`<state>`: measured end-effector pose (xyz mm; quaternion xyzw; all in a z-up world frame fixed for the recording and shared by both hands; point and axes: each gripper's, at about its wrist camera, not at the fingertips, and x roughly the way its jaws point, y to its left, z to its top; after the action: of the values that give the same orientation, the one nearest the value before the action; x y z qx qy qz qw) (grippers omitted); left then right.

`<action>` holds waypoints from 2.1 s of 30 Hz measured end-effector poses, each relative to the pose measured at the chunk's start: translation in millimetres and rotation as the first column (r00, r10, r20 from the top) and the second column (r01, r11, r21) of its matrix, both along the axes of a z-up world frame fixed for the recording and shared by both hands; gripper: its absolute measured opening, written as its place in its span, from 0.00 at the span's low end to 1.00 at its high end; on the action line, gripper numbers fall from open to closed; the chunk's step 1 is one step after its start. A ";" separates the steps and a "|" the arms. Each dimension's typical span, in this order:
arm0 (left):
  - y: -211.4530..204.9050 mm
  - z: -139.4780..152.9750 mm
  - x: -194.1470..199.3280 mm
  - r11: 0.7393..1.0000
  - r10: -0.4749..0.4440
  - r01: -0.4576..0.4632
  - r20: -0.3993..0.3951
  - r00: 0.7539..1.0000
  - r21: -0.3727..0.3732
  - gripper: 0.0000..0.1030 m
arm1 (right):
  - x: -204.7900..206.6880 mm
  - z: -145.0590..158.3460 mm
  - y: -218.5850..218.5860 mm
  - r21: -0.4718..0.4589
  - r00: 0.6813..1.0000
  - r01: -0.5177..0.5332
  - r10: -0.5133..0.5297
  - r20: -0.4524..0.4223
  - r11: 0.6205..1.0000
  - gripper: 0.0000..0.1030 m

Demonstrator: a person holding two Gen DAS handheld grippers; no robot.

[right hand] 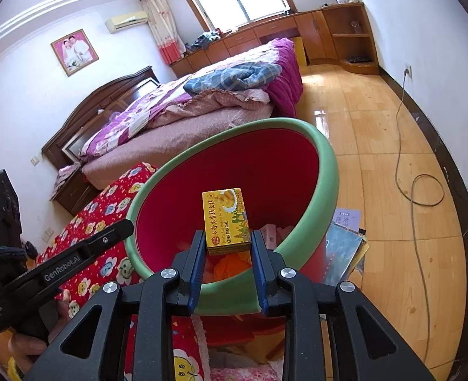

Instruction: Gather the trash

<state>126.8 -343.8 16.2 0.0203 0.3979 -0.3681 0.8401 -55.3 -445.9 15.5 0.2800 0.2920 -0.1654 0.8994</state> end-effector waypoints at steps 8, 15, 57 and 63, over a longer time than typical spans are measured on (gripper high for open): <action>23.5 6.1 -0.8 0.997 0.070 -0.070 -0.022 0.997 0.029 0.40 | 0.4 0.8 1.9 0.015 1.000 -0.006 0.006 0.003 1.000 0.37; 51.9 12.2 -8.7 0.986 0.147 -0.147 0.000 0.989 0.074 0.40 | -1.2 11.1 18.7 -0.002 0.999 -0.037 0.037 0.020 0.999 0.48; 252.5 33.0 -91.6 0.846 0.510 -0.525 0.142 0.848 0.097 0.40 | -13.7 44.4 194.8 -0.189 0.944 -0.314 0.327 0.041 0.930 0.76; 269.0 22.7 -105.2 0.821 0.545 -0.562 0.153 0.824 0.098 0.40 | -21.7 36.8 209.0 -0.214 0.937 -0.332 0.348 0.039 0.919 0.76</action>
<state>21.6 -74.8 38.9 -0.0159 0.3608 -0.0776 0.9293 -77.1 -236.9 52.3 0.1373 0.2833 -0.0249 0.9488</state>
